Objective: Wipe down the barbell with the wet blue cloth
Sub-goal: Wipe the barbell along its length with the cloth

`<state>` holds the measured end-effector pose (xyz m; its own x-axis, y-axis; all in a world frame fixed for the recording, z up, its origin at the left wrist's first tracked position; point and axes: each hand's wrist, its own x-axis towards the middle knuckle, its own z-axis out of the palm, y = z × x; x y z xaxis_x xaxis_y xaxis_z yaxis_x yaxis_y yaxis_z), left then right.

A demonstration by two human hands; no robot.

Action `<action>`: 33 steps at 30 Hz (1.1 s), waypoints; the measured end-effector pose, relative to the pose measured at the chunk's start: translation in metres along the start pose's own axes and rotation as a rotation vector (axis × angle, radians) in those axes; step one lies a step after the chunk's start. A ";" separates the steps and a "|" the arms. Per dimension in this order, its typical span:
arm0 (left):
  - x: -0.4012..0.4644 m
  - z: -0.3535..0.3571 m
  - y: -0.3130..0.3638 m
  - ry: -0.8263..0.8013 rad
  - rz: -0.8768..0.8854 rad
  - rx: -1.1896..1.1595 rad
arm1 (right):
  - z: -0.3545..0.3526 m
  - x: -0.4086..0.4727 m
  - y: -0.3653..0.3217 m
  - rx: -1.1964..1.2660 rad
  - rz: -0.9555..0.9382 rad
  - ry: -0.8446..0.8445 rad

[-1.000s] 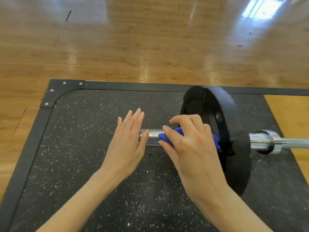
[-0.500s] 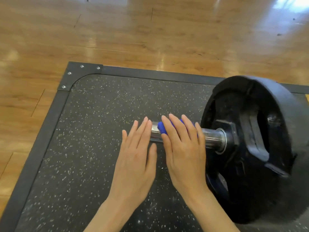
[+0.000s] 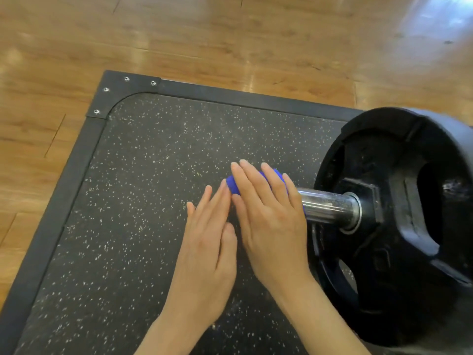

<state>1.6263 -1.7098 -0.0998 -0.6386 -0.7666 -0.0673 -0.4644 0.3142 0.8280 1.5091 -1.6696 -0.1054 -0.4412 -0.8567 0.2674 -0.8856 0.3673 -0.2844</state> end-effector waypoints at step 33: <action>-0.030 0.004 0.009 0.031 -0.017 -0.058 | -0.024 0.009 -0.009 -0.001 0.274 -0.310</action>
<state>1.6381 -1.6816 -0.0925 -0.6112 -0.7888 -0.0653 -0.4381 0.2685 0.8579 1.5093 -1.6717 -0.0780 -0.5965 -0.7953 -0.1081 -0.7415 0.5975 -0.3052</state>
